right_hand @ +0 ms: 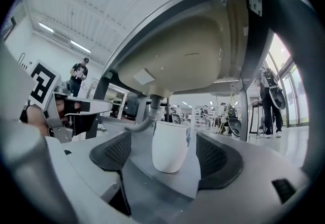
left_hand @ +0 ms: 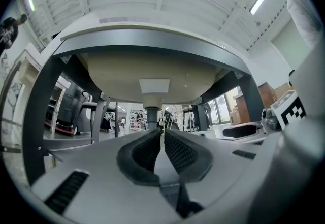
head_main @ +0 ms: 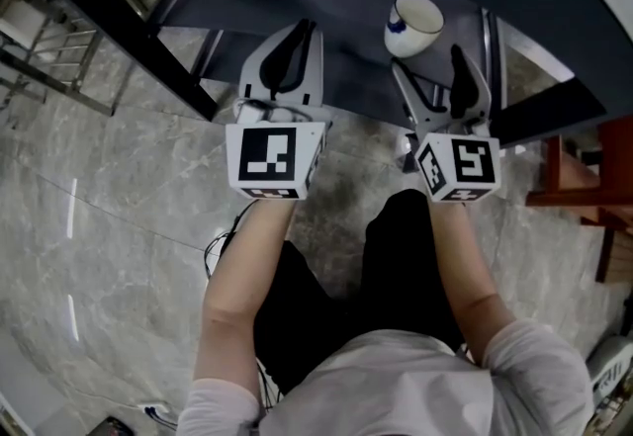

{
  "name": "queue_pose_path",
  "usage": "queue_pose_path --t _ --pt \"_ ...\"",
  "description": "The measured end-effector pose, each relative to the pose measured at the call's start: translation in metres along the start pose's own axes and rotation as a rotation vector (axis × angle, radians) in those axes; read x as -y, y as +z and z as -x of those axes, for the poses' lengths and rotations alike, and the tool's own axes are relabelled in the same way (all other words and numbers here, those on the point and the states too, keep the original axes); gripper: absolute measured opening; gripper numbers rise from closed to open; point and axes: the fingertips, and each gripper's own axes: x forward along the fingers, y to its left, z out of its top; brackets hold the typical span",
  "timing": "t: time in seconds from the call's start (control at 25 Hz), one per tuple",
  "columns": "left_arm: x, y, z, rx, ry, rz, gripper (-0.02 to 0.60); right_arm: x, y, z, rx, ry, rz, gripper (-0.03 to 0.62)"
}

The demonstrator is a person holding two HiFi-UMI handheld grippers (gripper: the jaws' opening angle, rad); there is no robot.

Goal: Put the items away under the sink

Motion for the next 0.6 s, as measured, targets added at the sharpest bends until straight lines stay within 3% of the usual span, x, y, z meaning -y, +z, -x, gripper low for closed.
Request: queue_pose_path --t 0.6 --pt "0.006 0.002 0.006 -0.003 -0.042 0.005 0.017 -0.028 0.006 0.007 0.024 0.08 0.015 0.416"
